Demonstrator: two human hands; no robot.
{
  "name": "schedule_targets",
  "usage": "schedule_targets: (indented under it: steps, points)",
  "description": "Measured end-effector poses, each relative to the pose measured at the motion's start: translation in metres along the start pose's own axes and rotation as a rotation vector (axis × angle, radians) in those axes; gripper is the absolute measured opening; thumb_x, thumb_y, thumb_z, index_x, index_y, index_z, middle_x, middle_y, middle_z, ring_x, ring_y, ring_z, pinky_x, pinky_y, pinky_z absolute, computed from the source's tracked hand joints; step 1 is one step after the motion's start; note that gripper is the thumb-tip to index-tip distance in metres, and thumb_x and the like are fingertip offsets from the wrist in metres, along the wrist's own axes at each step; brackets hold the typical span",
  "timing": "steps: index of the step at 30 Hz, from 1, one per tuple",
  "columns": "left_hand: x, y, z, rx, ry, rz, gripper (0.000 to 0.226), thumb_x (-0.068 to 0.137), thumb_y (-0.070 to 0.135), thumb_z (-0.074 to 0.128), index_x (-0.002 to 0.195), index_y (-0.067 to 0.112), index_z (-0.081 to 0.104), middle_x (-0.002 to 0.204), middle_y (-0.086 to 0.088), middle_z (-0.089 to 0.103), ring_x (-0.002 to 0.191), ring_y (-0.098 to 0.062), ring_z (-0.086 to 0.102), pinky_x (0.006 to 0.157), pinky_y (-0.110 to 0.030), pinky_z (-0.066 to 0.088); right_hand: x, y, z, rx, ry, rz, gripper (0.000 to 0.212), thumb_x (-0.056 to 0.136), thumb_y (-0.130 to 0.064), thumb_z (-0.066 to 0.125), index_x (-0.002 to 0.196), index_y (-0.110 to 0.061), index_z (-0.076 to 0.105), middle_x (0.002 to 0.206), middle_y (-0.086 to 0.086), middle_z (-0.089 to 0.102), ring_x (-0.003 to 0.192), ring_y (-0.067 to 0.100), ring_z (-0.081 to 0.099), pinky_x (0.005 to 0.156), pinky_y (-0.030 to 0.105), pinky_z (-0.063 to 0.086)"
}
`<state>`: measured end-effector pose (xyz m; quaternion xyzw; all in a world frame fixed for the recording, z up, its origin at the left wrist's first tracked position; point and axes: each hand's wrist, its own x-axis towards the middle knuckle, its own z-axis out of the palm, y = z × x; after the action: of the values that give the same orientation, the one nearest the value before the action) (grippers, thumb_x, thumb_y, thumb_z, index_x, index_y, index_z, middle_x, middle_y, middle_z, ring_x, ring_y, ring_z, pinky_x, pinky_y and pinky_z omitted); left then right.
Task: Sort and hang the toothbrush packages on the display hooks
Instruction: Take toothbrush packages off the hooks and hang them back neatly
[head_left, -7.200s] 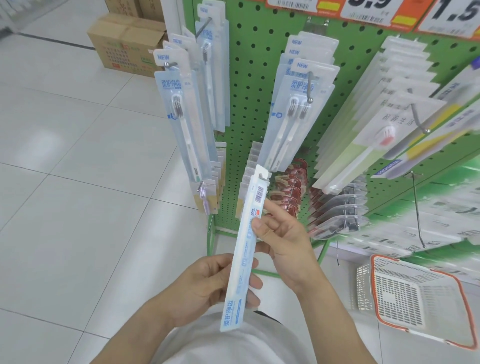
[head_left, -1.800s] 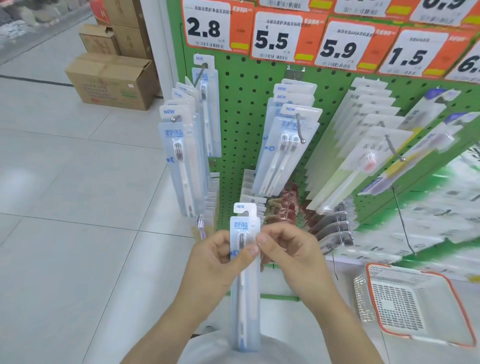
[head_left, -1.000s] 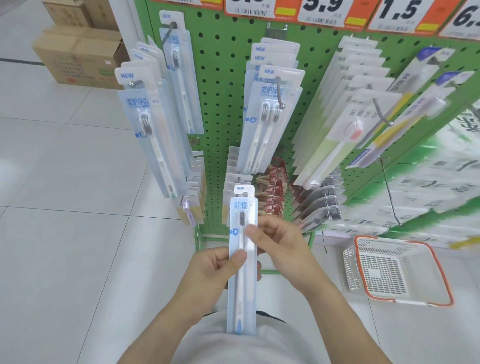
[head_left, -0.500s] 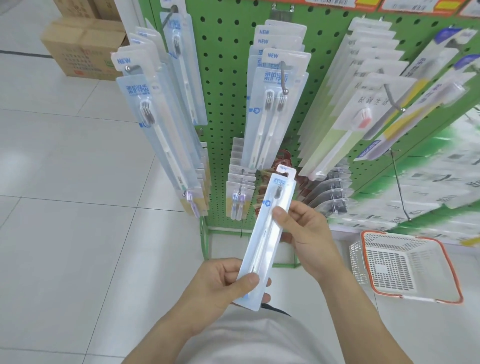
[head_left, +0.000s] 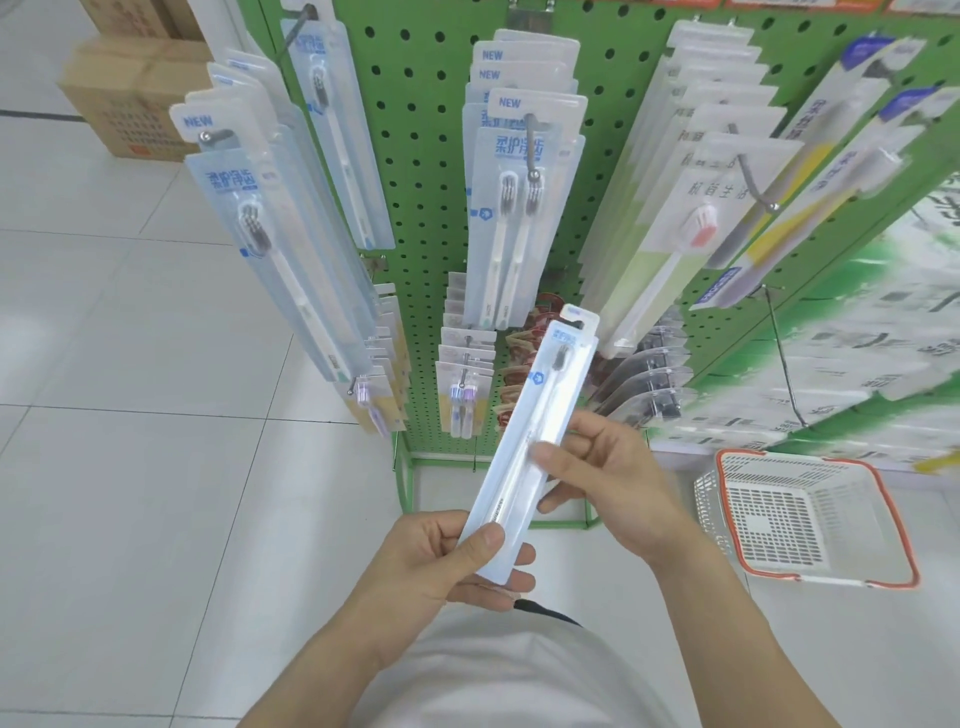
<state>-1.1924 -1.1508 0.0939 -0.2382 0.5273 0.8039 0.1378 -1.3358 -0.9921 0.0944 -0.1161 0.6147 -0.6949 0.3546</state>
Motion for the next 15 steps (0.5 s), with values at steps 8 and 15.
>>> schedule_targets:
  steps: [8,15]
  points:
    - [0.0036,0.006,0.0003,-0.064,-0.037,0.039,0.044,0.098,0.042,0.056,0.116,0.005,0.073,0.111,-0.022,0.073,0.101,-0.042,0.071,0.08,-0.042,0.061,0.0015,0.0049,0.004,0.048,-0.021,-0.088,0.024,0.085,-0.003,0.071,0.108,0.002,0.067,0.087,0.013,0.076,0.066,0.02,0.069,0.054,0.027,0.055]
    - [0.0022,0.0029,-0.001,-0.11,-0.058,0.017,0.041,0.09,0.029,0.064,0.112,-0.005,0.071,0.085,-0.011,0.064,0.07,-0.026,0.061,0.071,-0.034,0.054,-0.0025,0.0031,0.0055,0.004,-0.153,-0.089,0.036,0.091,-0.001,0.067,0.127,-0.001,0.062,0.109,0.015,0.074,0.087,0.031,0.072,0.065,0.034,0.057]
